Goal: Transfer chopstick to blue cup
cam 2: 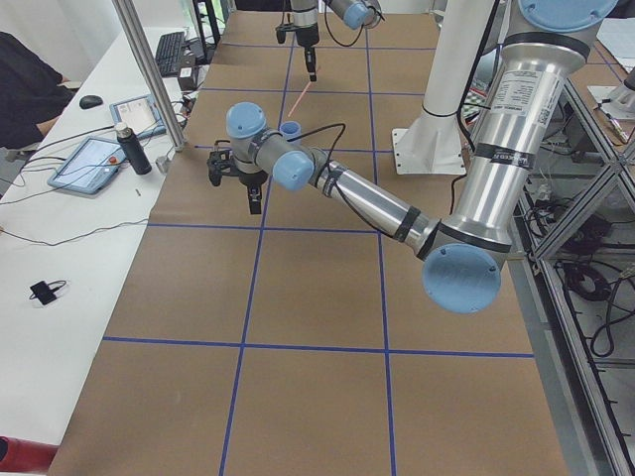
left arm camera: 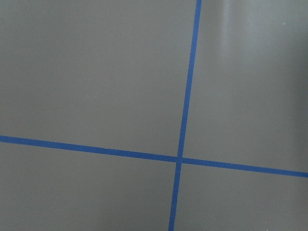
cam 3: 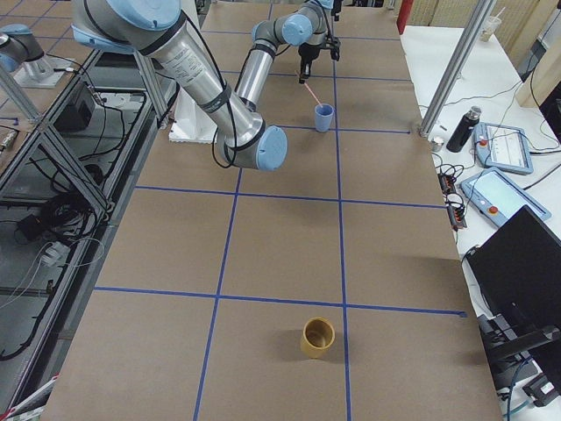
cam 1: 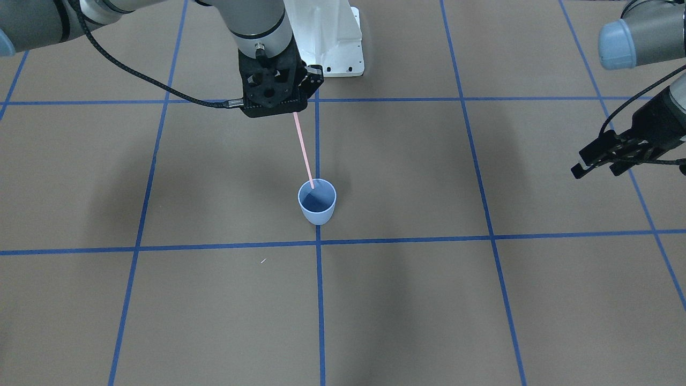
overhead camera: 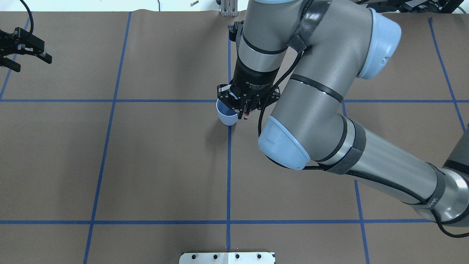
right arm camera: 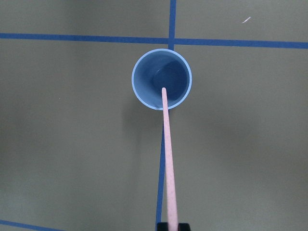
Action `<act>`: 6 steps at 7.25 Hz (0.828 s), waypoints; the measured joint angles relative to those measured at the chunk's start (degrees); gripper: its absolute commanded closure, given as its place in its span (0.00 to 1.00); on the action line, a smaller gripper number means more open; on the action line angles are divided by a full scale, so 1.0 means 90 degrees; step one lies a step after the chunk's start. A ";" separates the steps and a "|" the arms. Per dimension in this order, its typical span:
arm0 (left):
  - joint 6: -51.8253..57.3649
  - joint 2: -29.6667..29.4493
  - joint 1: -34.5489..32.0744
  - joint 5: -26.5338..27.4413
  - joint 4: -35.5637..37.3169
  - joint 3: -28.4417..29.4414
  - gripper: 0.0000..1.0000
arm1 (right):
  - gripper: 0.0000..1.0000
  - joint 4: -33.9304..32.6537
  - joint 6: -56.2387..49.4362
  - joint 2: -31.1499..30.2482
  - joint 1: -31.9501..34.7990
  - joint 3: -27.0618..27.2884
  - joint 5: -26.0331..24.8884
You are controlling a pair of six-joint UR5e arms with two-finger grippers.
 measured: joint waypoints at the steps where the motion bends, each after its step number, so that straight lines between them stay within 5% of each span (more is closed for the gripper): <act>1: 0.0002 0.0000 -0.0001 0.0000 0.0006 0.0001 0.03 | 1.00 0.0004 -0.0016 0.0101 -0.0039 -0.0169 -0.0009; 6: -0.0003 0.0096 0.0001 -0.0008 -0.0048 0.0024 0.03 | 1.00 0.0153 -0.0178 0.0273 -0.0055 -0.0929 -0.0173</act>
